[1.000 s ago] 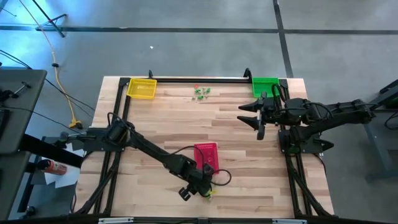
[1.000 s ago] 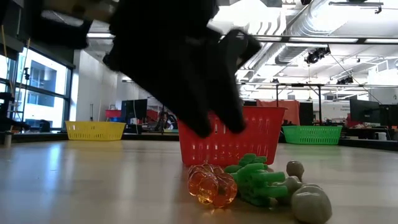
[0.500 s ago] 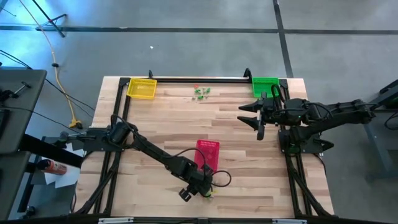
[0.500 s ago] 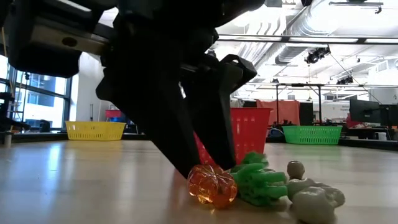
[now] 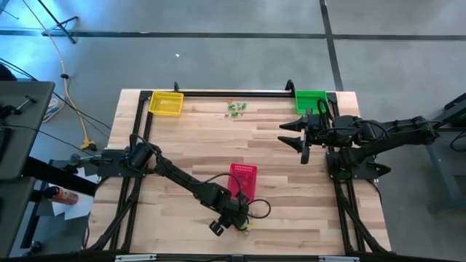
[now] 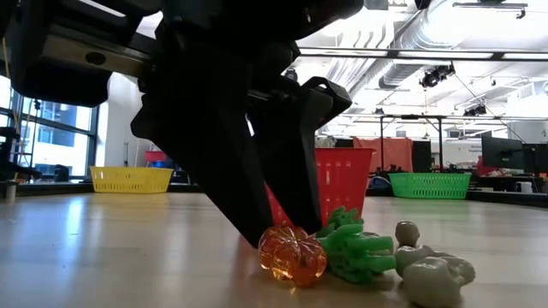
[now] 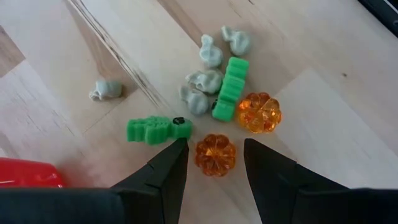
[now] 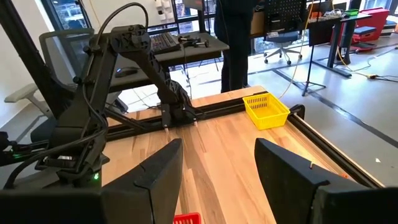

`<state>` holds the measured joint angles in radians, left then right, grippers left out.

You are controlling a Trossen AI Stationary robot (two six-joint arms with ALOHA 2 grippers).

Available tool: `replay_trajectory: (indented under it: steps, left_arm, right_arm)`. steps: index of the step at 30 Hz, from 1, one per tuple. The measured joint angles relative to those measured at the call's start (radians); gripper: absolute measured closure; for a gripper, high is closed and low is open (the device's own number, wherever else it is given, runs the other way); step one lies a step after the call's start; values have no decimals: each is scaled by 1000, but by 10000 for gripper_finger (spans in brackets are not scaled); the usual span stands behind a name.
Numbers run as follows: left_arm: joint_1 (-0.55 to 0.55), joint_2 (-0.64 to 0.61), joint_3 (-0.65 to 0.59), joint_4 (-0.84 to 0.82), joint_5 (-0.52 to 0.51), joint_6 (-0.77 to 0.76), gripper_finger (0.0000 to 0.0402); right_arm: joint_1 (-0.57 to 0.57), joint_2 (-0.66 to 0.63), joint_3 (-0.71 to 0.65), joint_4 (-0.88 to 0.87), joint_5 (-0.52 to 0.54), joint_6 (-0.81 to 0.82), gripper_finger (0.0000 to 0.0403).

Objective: Sort Halloween decoration
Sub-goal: Put the orange pumpkin toy into the red bin

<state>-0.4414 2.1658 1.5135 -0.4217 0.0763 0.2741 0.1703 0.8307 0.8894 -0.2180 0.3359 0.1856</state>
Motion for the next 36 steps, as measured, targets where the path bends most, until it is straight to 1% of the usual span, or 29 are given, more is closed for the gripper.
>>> replay_trajectory:
  steps: [8, 12, 20, 23, 30, 33, 36]
  left_arm:
    - [-7, 6, 0, 3, -12, -2, 252]
    - [-11, 14, 0, 2, -55, -16, 252]
    - [-10, 17, 0, 4, -60, -55, 253]
    - [-10, 18, 0, 3, -59, -55, 265]
    - [-10, 18, 1, 3, -50, -63, 317]
    - [-9, 18, 1, 3, -50, -63, 325]
    - [-4, 16, 1, -5, -42, -64, 324]
  right_arm:
    - [0, 0, 0, -4, -1, 0, 206]
    - [0, 0, 0, -4, -1, 0, 206]
    - [0, 0, 0, -11, -1, -3, 206]
    - [0, 0, 0, -11, 10, -3, 206]
    - [0, 0, 0, -11, 34, -3, 206]
    - [0, 0, 0, -11, 34, -3, 206]
    - [0, 0, 0, -11, 35, -3, 206]
